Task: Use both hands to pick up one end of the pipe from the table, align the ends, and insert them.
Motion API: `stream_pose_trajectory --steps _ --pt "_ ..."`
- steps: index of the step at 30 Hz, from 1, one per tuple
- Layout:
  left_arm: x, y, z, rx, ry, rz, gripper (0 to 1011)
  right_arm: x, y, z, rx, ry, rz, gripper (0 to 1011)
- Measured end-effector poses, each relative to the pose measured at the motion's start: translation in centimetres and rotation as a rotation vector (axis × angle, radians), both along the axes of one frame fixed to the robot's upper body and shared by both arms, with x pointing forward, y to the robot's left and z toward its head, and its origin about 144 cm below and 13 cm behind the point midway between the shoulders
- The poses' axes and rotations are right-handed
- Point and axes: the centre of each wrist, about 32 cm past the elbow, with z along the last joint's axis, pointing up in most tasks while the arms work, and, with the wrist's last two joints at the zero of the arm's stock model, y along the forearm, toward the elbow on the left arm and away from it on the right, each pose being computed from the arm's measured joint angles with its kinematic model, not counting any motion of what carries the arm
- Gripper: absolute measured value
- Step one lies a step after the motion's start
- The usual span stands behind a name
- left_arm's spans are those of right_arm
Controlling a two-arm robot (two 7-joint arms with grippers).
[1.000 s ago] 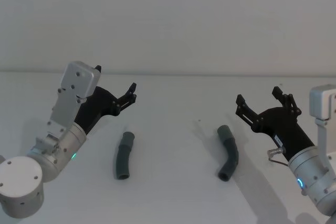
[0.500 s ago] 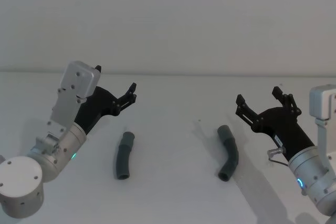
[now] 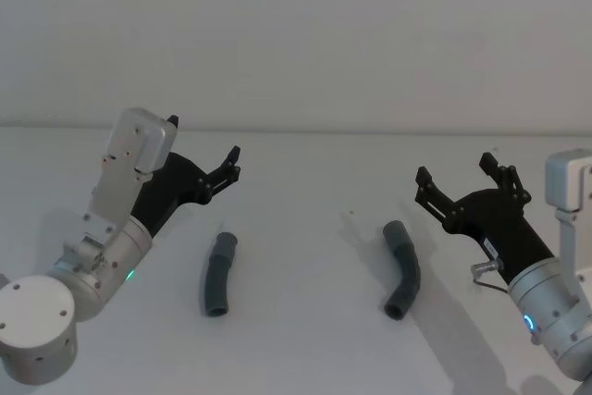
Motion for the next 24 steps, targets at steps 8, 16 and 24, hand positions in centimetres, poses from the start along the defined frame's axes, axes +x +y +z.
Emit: stream_pose_trajectory --steps 8,16,24 --pt "0.0 0.0 0.0 0.000 0.002 0.000 1001 0.0 0.0 0.0 0.000 0.000 0.000 1002" --pt "-1.0 -0.3 0.0 -0.010 0.048 -0.008 1001 0.0 0.0 0.0 0.000 0.000 0.000 1002" --pt "-2.8 -1.1 -0.1 -0.037 0.125 -0.021 1001 0.0 0.0 0.0 0.000 0.000 0.000 1002"
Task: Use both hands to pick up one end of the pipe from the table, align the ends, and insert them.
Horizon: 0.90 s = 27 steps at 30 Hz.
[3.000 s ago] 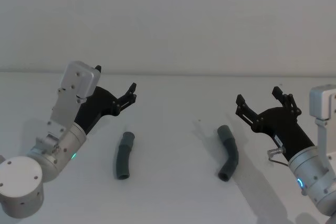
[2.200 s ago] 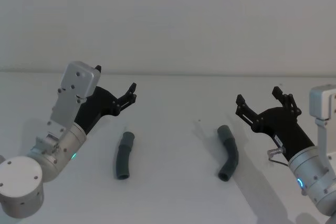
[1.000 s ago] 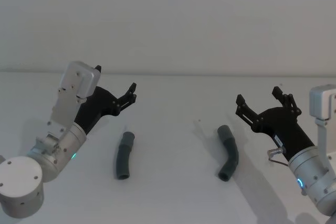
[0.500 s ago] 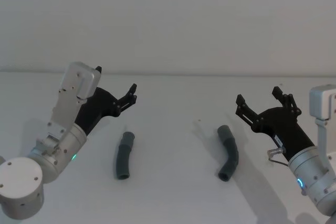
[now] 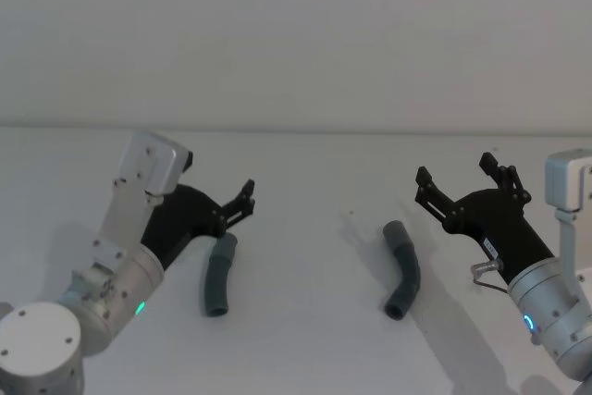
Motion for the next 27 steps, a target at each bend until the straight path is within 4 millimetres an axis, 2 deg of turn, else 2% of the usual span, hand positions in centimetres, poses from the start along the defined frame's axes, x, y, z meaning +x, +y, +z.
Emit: stream_pose_trajectory --steps 18,27 --pt "-3.2 -1.7 1.1 0.005 0.207 0.072 1001 0.0 0.0 0.0 0.000 0.000 0.000 1002" --pt "-3.7 -2.4 1.9 0.027 0.299 0.102 1001 0.0 0.0 0.0 0.000 0.000 0.000 1002"
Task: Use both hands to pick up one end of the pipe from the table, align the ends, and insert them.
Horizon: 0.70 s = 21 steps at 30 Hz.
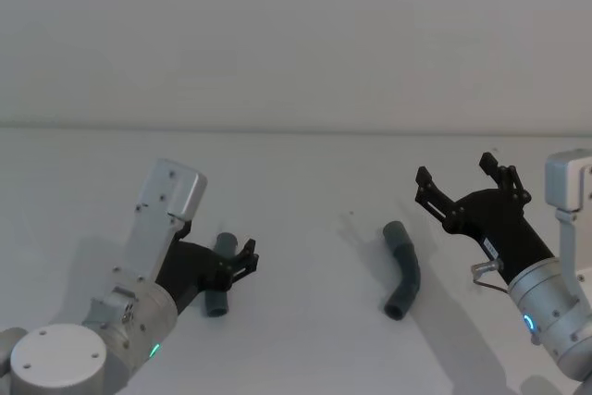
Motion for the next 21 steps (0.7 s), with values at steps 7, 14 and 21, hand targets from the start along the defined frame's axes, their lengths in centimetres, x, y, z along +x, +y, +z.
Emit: stream_pose_trajectory --steps 7,14,21 --pt "-0.07 -0.31 0.40 0.016 0.061 0.002 1001 0.00 0.00 0.00 0.000 0.000 0.000 1002" --pt "0.00 -0.71 0.63 0.032 0.108 -0.003 1001 0.00 0.00 0.00 0.000 0.000 0.000 1002" --pt "0.10 -1.03 0.54 0.038 0.136 -0.002 1001 0.00 0.00 0.00 0.000 0.000 0.000 1002"
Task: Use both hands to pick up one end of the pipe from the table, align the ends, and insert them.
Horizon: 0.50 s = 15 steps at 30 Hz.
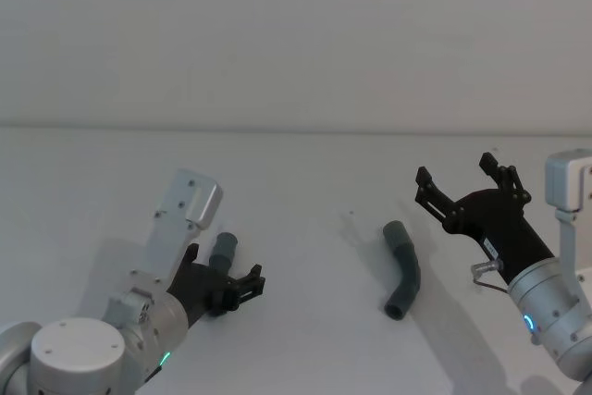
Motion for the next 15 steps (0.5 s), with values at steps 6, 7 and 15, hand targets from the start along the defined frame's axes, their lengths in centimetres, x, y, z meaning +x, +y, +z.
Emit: stream_pose_trajectory --steps 6,7,15 --pt "0.06 -0.27 -0.13 0.002 0.014 0.003 1001 0.00 0.00 0.00 0.000 0.000 0.000 1002" --pt "0.06 -0.32 -0.16 0.001 0.016 0.004 1001 0.00 0.00 0.00 0.000 0.000 0.000 1002" --pt "-0.04 -0.67 -0.46 -0.001 0.029 0.016 1001 0.00 0.00 0.00 0.000 0.000 0.000 1002"
